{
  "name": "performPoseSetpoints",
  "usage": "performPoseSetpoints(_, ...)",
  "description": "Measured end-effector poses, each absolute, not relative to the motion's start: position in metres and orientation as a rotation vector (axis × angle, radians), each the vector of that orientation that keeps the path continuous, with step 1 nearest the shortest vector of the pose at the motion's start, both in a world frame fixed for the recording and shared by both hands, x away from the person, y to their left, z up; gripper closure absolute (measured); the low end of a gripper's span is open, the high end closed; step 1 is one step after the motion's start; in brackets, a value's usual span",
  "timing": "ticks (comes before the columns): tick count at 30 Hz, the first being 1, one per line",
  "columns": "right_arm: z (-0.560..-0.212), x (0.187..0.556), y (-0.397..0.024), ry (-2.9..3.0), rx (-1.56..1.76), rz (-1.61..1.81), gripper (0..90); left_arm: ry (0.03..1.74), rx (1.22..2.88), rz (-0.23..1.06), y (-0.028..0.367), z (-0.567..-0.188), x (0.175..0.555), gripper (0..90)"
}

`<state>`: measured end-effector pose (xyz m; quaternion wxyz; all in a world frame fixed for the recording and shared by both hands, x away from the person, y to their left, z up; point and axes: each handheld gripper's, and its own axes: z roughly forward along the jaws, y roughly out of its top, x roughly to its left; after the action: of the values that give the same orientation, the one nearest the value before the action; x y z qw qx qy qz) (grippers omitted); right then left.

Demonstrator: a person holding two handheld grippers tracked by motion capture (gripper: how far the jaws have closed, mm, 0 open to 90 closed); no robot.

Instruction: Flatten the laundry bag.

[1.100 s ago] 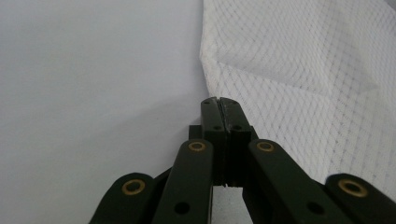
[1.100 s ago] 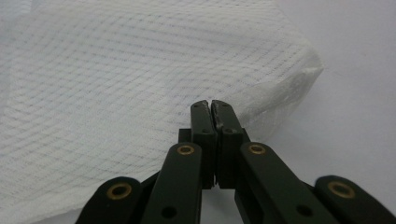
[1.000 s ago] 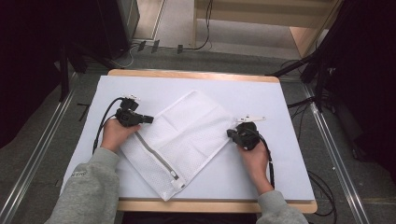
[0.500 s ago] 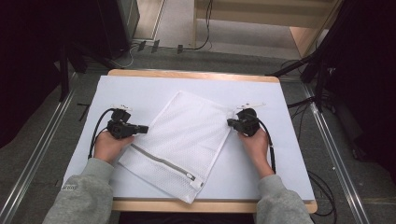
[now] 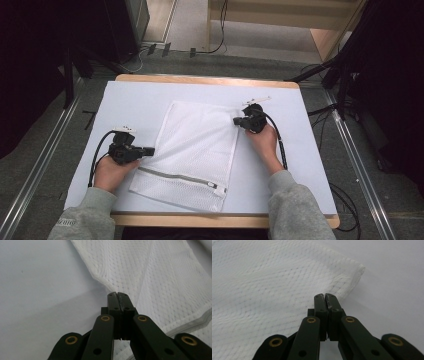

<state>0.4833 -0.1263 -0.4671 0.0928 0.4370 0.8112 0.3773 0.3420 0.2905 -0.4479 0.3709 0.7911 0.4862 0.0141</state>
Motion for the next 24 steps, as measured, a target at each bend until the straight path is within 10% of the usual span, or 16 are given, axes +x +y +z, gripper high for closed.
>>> performPoseSetpoints(10, -0.454, 0.467, -0.123, 2.384, 1.255, 1.131, 70.2, 1.241, 2.010, 0.138, 0.298, -0.437, 0.343, 71.5)
performPoseSetpoints(24, -0.453, 0.398, -0.132, 2.407, 1.224, 1.179, 65.6, 1.254, 2.025, 0.121, 0.287, -0.445, 0.382, 53.7)
